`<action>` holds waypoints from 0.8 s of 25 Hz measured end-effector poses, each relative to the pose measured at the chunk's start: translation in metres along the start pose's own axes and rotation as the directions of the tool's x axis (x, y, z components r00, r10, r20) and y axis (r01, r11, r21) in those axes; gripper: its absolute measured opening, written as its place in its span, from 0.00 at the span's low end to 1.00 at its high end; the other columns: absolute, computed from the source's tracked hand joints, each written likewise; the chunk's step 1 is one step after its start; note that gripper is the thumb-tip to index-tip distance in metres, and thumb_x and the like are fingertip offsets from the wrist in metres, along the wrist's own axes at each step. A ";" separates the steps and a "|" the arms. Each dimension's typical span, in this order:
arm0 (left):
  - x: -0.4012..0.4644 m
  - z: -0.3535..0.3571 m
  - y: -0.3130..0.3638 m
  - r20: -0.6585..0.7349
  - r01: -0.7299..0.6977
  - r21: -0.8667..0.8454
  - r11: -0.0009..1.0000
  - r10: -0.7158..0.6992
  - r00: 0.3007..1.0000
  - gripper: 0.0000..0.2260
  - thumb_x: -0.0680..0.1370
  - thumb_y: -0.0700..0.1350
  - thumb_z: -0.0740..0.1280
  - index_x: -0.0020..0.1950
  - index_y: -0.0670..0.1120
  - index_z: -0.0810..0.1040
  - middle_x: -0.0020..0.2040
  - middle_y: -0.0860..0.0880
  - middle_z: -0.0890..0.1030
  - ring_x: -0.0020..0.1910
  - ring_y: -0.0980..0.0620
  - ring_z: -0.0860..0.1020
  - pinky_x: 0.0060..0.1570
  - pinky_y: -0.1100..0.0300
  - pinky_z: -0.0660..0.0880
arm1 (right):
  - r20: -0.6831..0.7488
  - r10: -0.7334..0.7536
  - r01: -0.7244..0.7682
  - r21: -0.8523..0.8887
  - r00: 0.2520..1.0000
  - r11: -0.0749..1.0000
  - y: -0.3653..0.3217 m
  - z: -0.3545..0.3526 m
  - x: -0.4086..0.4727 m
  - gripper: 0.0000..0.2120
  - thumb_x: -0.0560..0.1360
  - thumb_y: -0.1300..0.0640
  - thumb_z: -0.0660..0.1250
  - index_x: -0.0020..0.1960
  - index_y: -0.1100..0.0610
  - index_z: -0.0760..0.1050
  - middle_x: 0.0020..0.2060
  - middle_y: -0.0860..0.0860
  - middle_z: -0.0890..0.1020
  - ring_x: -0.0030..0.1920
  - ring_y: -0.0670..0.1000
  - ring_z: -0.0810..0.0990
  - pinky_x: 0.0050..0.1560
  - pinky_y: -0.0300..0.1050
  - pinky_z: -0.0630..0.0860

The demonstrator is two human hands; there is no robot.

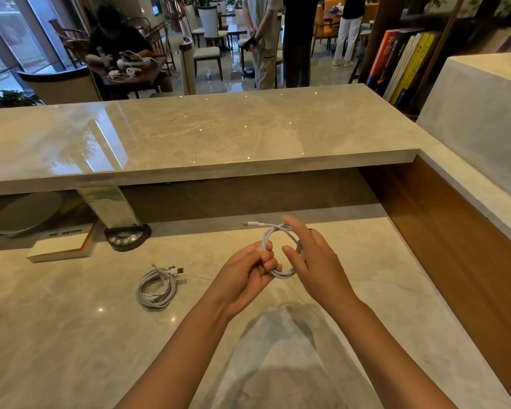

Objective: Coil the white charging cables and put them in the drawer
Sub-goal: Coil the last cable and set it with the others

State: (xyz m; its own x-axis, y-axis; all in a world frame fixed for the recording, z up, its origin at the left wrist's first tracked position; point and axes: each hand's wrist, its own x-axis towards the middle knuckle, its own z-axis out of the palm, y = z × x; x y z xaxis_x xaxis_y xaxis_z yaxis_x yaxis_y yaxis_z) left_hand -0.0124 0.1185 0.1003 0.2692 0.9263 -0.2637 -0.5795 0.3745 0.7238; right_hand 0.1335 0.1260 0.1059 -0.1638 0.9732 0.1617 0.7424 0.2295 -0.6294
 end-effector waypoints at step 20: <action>-0.002 0.002 -0.003 -0.023 -0.041 -0.025 0.999 0.041 0.999 0.10 0.81 0.37 0.53 0.46 0.41 0.73 0.30 0.48 0.71 0.29 0.55 0.70 0.47 0.58 0.70 | -0.392 -0.316 0.258 -0.193 0.864 0.947 0.004 0.008 0.022 0.15 0.66 0.55 0.75 0.52 0.50 0.80 0.50 0.53 0.79 0.52 0.52 0.73 0.49 0.49 0.70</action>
State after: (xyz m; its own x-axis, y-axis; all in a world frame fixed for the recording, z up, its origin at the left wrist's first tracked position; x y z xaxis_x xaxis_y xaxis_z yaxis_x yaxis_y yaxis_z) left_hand -0.0099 0.1158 0.1002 0.2274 0.9414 -0.2490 -0.6094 0.3370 0.7177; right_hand 0.1275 0.1487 0.1004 -0.1211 0.7617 0.6366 0.7859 0.4653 -0.4072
